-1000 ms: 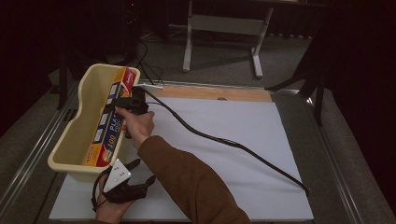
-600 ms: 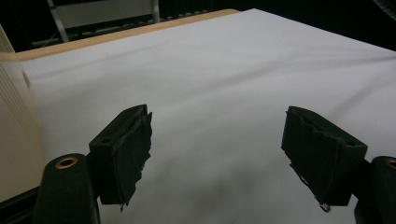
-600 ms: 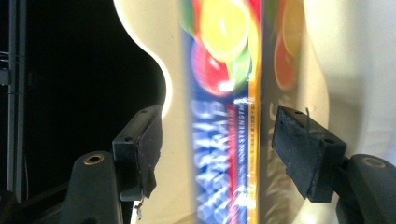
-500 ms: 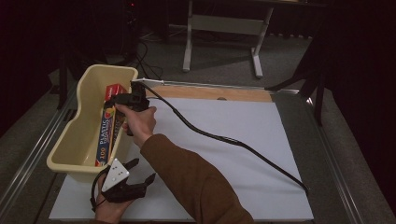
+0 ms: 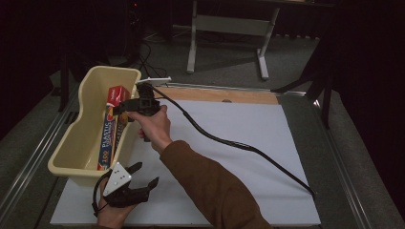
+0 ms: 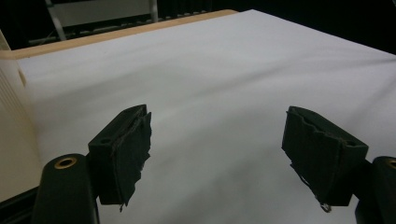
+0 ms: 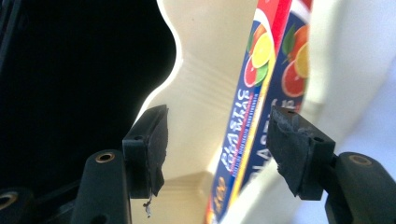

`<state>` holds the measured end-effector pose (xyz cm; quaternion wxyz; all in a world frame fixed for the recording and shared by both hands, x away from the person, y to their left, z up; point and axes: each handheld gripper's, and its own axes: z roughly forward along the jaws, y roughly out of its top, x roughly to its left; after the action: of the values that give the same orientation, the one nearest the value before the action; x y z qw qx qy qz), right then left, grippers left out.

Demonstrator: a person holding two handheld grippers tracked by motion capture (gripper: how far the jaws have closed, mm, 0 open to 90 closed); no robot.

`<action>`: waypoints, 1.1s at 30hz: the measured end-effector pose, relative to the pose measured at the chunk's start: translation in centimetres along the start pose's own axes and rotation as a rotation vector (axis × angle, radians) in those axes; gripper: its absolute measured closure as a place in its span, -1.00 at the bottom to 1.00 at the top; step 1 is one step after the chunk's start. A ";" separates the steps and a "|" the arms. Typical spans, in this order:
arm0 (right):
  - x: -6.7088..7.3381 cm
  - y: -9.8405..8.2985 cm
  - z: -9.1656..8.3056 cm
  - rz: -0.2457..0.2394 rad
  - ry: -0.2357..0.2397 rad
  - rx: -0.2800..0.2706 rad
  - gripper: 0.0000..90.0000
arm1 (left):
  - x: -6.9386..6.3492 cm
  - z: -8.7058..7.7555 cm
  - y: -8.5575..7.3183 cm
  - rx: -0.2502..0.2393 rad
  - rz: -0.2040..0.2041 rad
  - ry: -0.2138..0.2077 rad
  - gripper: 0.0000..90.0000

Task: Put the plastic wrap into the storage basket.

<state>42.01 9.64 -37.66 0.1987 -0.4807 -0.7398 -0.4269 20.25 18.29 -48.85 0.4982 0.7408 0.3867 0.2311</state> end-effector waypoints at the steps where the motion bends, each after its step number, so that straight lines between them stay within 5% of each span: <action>1: 0.0 0.0 0.0 0.000 0.000 0.000 -0.14 | 0.0 0.0 0.0 0.000 0.000 0.000 -0.48; 10: -1.8 -2.0 -4.5 -0.288 -0.143 -0.038 -0.12 | 0.0 0.0 0.0 -0.002 -0.008 0.000 -0.47; 17: -4.5 -5.6 -8.2 -0.548 -0.286 -0.075 -0.15 | 0.0 0.1 0.0 0.000 -0.012 0.000 -0.48; 18: -4.5 -5.6 -8.2 -0.548 -0.286 -0.075 -0.15 | 0.0 0.1 0.0 0.000 -0.012 0.000 -0.48; 19: -4.8 -6.2 -8.8 -0.588 -0.314 -0.074 -0.16 | 0.0 0.1 0.0 0.001 -0.014 0.000 -0.48; 20: -5.6 -7.6 -10.1 -0.681 -0.361 -0.075 -0.18 | 0.0 0.1 0.0 0.001 -0.012 0.001 -0.48; 22: -6.5 -9.1 -11.3 -0.747 -0.407 -0.070 -0.21 | 0.0 0.1 0.0 -0.001 -0.015 0.001 -0.48; 31: -12.5 -15.6 -17.7 -0.826 -0.498 -0.136 -0.33 | 0.0 0.1 -0.1 0.004 -0.022 -0.001 -0.48; 33: -14.2 -17.3 -19.4 -0.810 -0.507 -0.171 -0.33 | 0.0 0.1 -0.2 0.004 -0.027 -0.003 -0.48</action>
<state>31.01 -16.97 -44.50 -0.2104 -0.2575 -0.8547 -0.3987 20.29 18.29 -49.06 0.5004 0.7370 0.3961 0.2224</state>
